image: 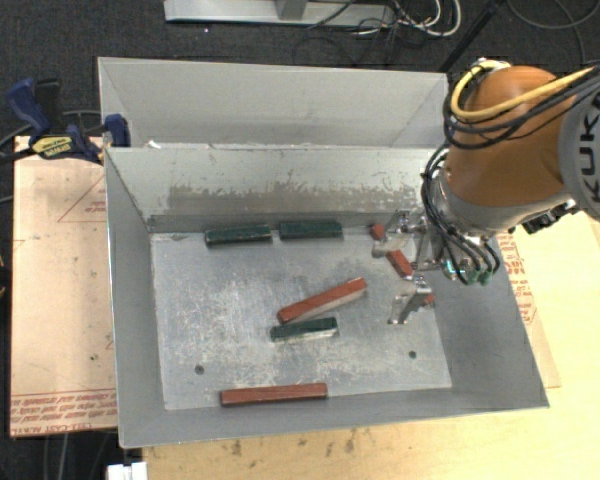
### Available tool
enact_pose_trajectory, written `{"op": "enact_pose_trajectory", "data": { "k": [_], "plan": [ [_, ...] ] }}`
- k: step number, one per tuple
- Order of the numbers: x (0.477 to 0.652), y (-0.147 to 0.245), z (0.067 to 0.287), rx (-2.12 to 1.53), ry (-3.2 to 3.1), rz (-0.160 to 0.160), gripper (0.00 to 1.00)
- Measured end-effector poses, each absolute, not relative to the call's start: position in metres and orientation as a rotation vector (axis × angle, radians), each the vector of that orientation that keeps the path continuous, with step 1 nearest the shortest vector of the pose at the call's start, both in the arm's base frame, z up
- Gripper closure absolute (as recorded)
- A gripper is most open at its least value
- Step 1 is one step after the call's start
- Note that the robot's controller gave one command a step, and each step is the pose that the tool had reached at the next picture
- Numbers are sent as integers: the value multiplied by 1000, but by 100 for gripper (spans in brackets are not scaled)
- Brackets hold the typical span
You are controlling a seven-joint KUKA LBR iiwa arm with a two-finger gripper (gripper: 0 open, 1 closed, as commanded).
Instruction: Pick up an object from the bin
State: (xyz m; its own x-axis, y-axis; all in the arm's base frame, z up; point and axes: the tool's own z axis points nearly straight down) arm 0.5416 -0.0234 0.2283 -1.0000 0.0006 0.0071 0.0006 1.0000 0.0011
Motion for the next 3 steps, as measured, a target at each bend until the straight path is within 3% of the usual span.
{"op": "enact_pose_trajectory", "data": {
  "k": [1, 2, 3],
  "plan": [
    [543, -23, 233, -1, -3143, -1, 0],
    [556, -4, 211, 110, -3147, 3, 0],
    [557, 11, 142, 230, -3139, -2, 0]
  ]
}}
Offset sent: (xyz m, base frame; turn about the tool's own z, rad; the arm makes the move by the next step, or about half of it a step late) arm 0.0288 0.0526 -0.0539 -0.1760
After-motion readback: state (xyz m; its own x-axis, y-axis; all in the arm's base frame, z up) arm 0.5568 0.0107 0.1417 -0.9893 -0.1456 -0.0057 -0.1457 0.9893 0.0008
